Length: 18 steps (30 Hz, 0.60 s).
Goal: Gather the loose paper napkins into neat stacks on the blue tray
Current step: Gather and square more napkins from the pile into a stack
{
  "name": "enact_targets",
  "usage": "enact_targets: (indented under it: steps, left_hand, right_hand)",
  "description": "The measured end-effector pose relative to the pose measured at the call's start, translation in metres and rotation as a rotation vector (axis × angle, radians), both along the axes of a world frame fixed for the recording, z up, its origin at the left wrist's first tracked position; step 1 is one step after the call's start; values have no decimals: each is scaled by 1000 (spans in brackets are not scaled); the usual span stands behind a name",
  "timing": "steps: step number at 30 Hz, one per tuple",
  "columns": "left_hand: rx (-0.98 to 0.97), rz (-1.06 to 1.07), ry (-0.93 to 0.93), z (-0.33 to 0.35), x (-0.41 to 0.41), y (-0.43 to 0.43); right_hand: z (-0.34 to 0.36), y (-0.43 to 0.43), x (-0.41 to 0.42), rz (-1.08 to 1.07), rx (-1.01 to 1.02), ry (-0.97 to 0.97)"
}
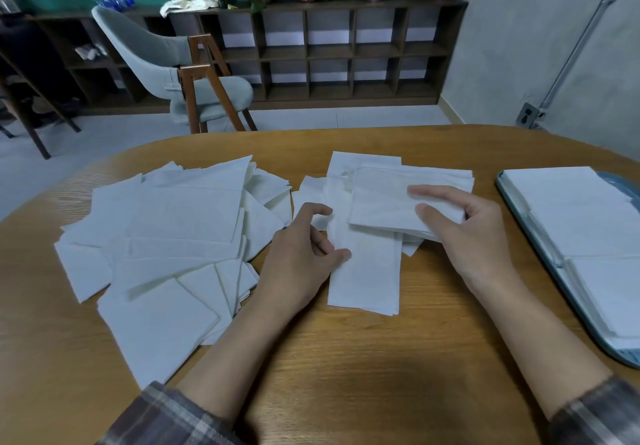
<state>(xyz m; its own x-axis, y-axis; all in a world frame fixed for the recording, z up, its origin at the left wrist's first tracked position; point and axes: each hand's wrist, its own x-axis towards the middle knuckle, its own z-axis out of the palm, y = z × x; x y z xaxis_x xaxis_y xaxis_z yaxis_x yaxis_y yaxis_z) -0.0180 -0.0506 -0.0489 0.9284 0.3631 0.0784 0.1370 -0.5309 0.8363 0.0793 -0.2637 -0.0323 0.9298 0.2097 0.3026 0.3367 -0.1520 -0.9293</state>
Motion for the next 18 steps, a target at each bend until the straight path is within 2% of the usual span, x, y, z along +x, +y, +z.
enact_targets:
  steps: [4,8,11,18]
  left_hand:
    - [-115,54,27,5,2,8]
    - [-342,47,14,17,-3,14]
    - [-362,6,-7,24,-7,17]
    - [-406,-251,6,38,-16,14]
  right_hand:
    - [-1,-1,2,-42,6,-1]
    - [-1,-1,2,-62,14,-7]
    - [0,-1,2,-55,25,1]
    - [0,0,-2,33,9,-1]
